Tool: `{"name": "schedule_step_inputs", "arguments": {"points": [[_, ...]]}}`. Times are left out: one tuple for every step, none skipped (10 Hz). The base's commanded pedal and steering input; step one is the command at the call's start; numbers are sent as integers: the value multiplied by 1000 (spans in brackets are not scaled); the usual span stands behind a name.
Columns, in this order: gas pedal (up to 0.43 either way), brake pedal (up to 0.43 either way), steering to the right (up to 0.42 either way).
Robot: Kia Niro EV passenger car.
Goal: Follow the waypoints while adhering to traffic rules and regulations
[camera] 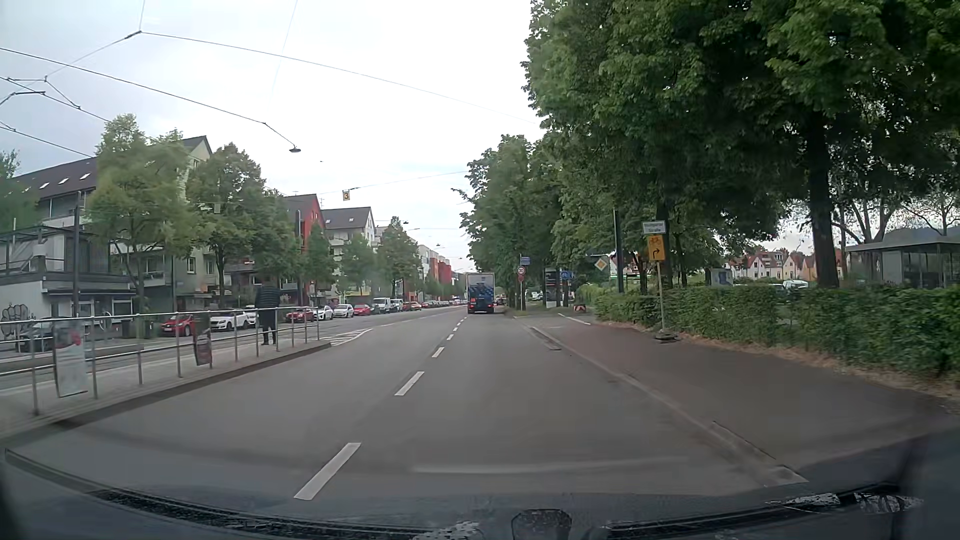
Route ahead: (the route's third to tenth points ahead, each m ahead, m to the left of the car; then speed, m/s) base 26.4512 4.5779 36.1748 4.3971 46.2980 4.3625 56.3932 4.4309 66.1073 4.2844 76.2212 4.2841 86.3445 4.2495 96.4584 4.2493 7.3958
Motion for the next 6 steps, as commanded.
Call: {"name": "schedule_step_inputs", "arguments": {"points": [[67, 0, -5], [67, 0, -6], [67, 0, -7], [67, 0, -7], [67, 0, -7], [67, 0, -7]]}}
